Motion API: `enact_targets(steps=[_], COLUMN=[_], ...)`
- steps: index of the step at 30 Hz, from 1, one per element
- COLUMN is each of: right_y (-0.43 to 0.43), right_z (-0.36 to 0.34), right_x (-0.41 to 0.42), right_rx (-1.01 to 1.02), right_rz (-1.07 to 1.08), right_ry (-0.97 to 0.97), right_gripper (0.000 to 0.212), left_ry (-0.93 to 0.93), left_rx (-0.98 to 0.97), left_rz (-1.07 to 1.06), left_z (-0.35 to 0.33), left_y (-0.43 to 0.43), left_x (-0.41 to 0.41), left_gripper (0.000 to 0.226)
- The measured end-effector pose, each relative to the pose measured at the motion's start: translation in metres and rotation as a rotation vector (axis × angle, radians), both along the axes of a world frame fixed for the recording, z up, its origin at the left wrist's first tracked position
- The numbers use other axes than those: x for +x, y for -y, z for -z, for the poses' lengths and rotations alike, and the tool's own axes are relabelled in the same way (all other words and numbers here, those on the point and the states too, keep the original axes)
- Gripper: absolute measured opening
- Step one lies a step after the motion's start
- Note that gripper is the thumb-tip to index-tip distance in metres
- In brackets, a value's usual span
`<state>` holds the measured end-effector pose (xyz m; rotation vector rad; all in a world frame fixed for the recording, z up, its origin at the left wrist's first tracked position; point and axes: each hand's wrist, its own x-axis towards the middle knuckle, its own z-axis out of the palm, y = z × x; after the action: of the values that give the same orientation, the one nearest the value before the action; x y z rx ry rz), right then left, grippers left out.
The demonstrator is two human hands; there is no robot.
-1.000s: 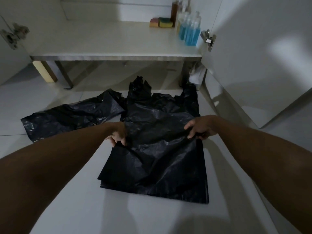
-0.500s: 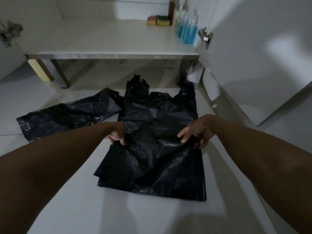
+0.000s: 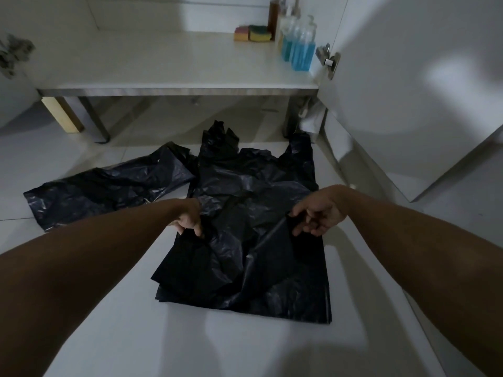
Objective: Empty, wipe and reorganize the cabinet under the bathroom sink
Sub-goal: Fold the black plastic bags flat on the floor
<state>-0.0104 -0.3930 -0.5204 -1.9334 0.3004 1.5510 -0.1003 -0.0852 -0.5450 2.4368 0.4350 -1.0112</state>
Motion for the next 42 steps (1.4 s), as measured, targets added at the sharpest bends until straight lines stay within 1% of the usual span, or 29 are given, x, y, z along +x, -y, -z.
enact_targets(steps=[1,2,4,5,6,7,9,10,12,14,15,16,18,19,20,22,23,25,27,29,33,34,36,38,40,42], right_y=[0.0,-0.001,0.0,0.001,0.002,0.004,0.006,0.006,0.004,0.003,0.003,0.004,0.003,0.004,0.005,0.006,0.007,0.009,0.013,0.016,0.017,0.018,0.017,0.016,0.017,0.015], right_z=[0.001,0.001,0.001,0.0,-0.001,0.0,0.0,-0.001,0.0,0.003,0.005,0.006,0.007,0.007,0.009,0.011,0.012,0.016,0.019,0.022,0.027,0.029,0.031,0.034,0.041,0.05], right_x=[0.001,0.0,-0.003,-0.005,-0.005,-0.004,0.002,0.003,0.005,0.006,0.007,0.009,0.011,0.012,0.014,0.014,0.015,0.018,0.021,0.023,0.026,0.029,0.032,0.038,0.043,0.047], right_rx=[-0.035,-0.095,-0.25,-0.317,-0.349,-0.349,-0.306,-0.293,-0.31,-0.313,-0.292,-0.27,-0.238,-0.222,-0.213,-0.191,-0.178,-0.156,-0.133,-0.123,-0.131,-0.122,-0.09,-0.095,-0.109,-0.083], right_rz=[-0.042,-0.128,-0.362,-0.451,-0.484,-0.459,-0.301,-0.241,-0.208,-0.214,-0.198,-0.171,-0.104,-0.074,-0.047,-0.007,-0.007,-0.014,0.041,0.101,0.121,0.147,0.191,0.178,0.203,0.249], right_ry=[-0.03,-0.034,0.017,0.061,0.109,0.156,0.234,0.256,0.303,0.384,0.427,0.471,0.539,0.566,0.588,0.633,0.663,0.719,0.761,0.782,0.771,0.785,0.834,0.943,0.994,0.98], right_gripper=[0.03,0.032,0.028,0.03,0.034,0.038,0.038,0.035,0.024,0.027,0.028,0.023,0.008,0.006,0.008,0.014,0.017,0.02,0.017,0.018,0.019,0.019,0.023,0.039,0.051,0.048], left_ry=[-0.011,-0.032,-0.084,-0.092,-0.091,-0.094,-0.107,-0.108,-0.1,-0.001,0.086,0.185,0.359,0.389,0.376,0.275,0.216,0.147,0.16,0.202,0.217,0.255,0.407,0.534,0.553,0.538], left_rx=[0.004,0.014,0.049,0.071,0.102,0.131,0.193,0.221,0.279,0.387,0.448,0.476,0.408,0.348,0.299,0.24,0.208,0.169,0.185,0.217,0.233,0.244,0.284,0.29,0.251,0.23], left_rz=[0.003,0.012,0.037,0.051,0.07,0.093,0.166,0.205,0.293,0.427,0.486,0.507,0.51,0.53,0.575,0.652,0.657,0.653,0.665,0.674,0.611,0.593,0.588,0.566,0.489,0.413], left_z=[0.0,-0.002,-0.004,-0.005,-0.005,-0.004,-0.004,-0.004,-0.01,-0.013,-0.014,-0.014,-0.01,-0.006,-0.003,0.007,0.012,0.025,0.03,0.033,0.031,0.028,0.027,0.032,0.044,0.06], left_y=[0.0,0.0,0.001,0.001,0.001,0.002,0.006,0.009,0.016,0.022,0.025,0.028,0.037,0.044,0.052,0.068,0.073,0.078,0.082,0.086,0.09,0.092,0.098,0.11,0.128,0.143], left_x=[0.0,0.001,0.0,0.0,-0.001,-0.001,0.0,0.0,0.0,0.005,0.008,0.011,0.016,0.017,0.016,0.011,0.009,0.008,0.007,0.008,0.013,0.017,0.024,0.028,0.028,0.027], left_gripper=[0.066,0.069,0.072,0.074,0.076,0.079,0.082,0.083,0.08,0.075,0.072,0.07,0.071,0.077,0.085,0.106,0.114,0.123,0.124,0.123,0.122,0.12,0.111,0.104,0.104,0.106])
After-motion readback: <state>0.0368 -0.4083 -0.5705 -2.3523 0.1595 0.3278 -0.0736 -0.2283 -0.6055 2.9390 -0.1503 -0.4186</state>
